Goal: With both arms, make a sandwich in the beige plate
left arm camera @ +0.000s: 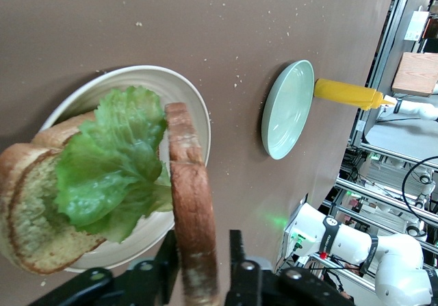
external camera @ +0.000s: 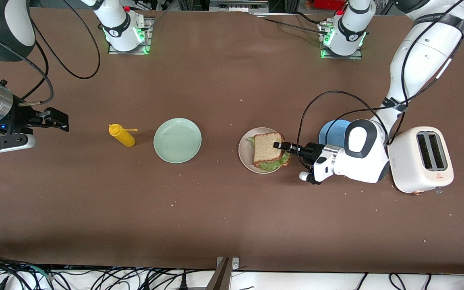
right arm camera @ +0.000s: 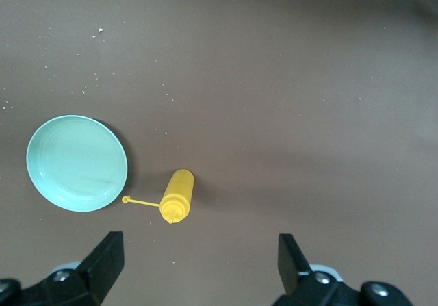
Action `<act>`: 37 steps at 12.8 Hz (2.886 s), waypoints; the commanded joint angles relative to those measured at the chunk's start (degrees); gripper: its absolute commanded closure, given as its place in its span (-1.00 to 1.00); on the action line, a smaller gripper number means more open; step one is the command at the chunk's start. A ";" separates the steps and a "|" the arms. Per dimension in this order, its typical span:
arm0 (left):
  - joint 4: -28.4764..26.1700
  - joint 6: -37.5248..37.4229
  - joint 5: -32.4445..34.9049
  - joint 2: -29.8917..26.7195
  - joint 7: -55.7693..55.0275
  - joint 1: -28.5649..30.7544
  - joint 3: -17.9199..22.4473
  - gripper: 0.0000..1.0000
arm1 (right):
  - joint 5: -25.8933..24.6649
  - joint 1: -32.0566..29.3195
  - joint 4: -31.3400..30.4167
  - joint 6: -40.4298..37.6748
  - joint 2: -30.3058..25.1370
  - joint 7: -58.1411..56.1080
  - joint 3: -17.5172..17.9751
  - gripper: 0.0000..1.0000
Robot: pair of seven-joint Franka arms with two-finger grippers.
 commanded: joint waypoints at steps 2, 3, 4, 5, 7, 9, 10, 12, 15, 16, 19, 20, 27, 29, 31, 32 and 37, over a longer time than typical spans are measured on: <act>-0.94 0.23 0.07 -0.30 1.66 0.02 1.03 -1.00 | -0.08 0.05 -0.09 -0.03 -0.20 -0.01 0.05 -1.00; -0.94 0.23 1.73 -0.48 1.58 0.10 1.04 -1.00 | -0.08 0.05 -0.09 -0.03 -0.28 -0.01 0.05 -1.00; -0.94 0.14 4.09 -0.74 1.58 0.37 1.04 -1.00 | -0.08 0.05 -0.09 -0.03 -0.20 -0.01 0.05 -1.00; -0.94 -0.12 6.64 -1.00 1.40 0.54 1.04 -1.00 | -0.08 0.05 -0.09 -0.03 -0.20 -0.01 0.05 -1.00; -0.94 -0.30 11.74 -1.53 0.79 0.72 0.95 -1.00 | -0.17 0.05 -0.09 -0.03 -0.20 -0.01 0.05 -1.00; -0.85 -0.47 13.78 -1.97 0.70 0.72 1.03 -1.00 | -0.08 0.05 -0.09 -0.03 -0.20 -0.01 0.05 -1.00; -0.85 -0.65 15.44 -2.67 0.70 0.72 0.95 -1.00 | -0.08 0.05 -0.09 -0.03 -0.20 -0.01 0.05 -1.00; -0.76 -2.65 17.04 -4.42 0.43 1.16 1.03 -1.00 | -0.08 0.05 -0.09 -0.03 -0.20 -0.01 0.05 -1.00; -0.15 -10.73 17.21 -10.65 -0.71 2.47 2.26 -1.00 | -0.08 0.05 -0.09 -0.03 -0.20 -0.01 0.05 -1.00; -0.06 -13.28 17.13 -13.02 -0.80 3.17 2.44 -1.00 | -0.08 0.05 -0.09 -0.03 -0.20 -0.09 0.05 -1.00; 0.29 -19.18 18.87 -19.18 -3.42 5.46 2.71 -1.00 | -0.08 0.05 -0.09 -0.03 -0.20 -0.01 0.05 -1.00; 0.99 -20.50 21.76 -21.20 -5.26 5.38 2.53 -1.00 | -0.08 0.05 -0.09 -0.03 -0.20 -0.01 0.05 -1.00; 2.31 -26.05 36.27 -36.14 -11.25 0.39 6.45 -1.00 | 0.01 0.32 -0.09 -0.03 -0.20 -0.01 0.14 -1.00; 2.23 -25.35 35.94 -38.70 -11.96 -8.46 17.93 -1.00 | 0.79 0.32 -0.10 0.06 -0.20 -0.01 0.23 -1.00; 1.88 -22.63 36.11 -41.59 -12.13 -15.25 26.49 -1.00 | 1.50 0.23 -0.09 0.06 -0.20 -0.01 0.14 -1.00; 1.18 -21.75 35.85 -42.74 -12.14 -15.10 26.87 -1.00 | 1.50 0.23 -0.09 0.06 -0.20 -0.01 0.23 -1.00; -4.45 -21.57 36.46 -48.03 -22.77 -14.13 26.88 -1.00 | 1.50 0.23 -0.01 0.06 0.07 -0.09 0.14 -1.00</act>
